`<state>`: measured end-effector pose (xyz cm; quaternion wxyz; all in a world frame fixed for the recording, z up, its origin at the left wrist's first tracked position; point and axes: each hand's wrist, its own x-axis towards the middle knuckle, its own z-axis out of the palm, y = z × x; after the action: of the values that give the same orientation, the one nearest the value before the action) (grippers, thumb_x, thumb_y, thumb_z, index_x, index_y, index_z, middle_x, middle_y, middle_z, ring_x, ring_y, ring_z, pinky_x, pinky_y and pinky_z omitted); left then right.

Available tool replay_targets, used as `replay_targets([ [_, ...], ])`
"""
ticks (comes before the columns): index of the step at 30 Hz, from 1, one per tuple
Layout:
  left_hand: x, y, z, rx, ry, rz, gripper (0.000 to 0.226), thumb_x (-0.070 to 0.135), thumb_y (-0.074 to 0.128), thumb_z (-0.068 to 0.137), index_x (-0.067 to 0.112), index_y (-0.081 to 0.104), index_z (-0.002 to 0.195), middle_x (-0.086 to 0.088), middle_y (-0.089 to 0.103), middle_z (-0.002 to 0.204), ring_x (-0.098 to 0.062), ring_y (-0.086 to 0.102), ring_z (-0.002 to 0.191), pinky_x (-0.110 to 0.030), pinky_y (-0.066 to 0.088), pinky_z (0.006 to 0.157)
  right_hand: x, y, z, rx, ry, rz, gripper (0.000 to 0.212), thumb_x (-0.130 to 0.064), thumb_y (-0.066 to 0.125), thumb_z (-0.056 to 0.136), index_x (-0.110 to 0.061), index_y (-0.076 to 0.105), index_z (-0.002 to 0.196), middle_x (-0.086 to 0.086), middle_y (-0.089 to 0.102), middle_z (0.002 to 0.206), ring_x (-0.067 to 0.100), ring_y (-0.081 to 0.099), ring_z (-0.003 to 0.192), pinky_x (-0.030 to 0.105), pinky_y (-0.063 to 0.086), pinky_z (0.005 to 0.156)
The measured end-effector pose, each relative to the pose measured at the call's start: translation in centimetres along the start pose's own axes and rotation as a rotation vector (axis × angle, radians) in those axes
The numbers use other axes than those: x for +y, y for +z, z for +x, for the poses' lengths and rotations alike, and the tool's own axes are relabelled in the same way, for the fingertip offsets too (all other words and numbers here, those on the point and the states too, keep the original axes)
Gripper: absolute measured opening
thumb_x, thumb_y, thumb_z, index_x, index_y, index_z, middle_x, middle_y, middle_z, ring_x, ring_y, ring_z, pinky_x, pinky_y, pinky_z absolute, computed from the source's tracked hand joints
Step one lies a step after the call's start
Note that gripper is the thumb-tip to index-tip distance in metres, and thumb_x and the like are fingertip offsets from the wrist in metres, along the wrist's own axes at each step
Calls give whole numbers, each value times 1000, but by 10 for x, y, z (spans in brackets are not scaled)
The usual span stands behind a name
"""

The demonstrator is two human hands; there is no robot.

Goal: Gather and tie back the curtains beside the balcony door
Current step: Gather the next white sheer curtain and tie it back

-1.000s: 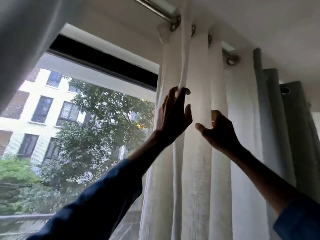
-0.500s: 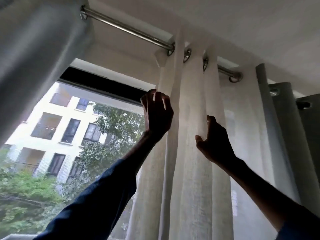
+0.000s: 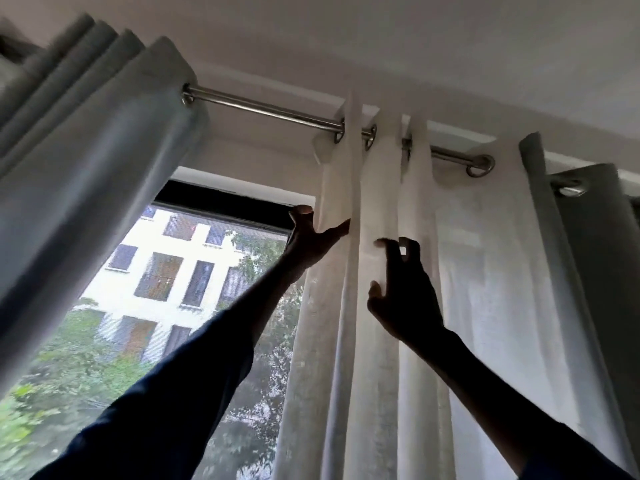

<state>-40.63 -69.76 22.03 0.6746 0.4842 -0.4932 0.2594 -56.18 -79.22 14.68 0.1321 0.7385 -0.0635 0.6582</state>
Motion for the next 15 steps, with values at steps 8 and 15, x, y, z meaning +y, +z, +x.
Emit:
replay_targets([
  [8, 10, -18, -8, 178, 32, 125, 64, 51, 81, 70, 15, 54, 116, 7, 54, 105, -17, 58, 100, -30, 47, 82, -25, -10, 11, 167, -93, -45, 19, -29, 53, 98, -13, 63, 102, 12, 37, 154, 23, 33, 144, 37, 43, 106],
  [15, 20, -43, -6, 59, -65, 211, 31, 35, 75, 62, 26, 67, 91, -3, 69, 105, -22, 66, 102, -48, 55, 89, -65, -12, 35, -12, 65, 67, 61, -54, 48, 98, -7, 47, 138, 10, 59, 129, 28, 54, 123, 37, 44, 100],
])
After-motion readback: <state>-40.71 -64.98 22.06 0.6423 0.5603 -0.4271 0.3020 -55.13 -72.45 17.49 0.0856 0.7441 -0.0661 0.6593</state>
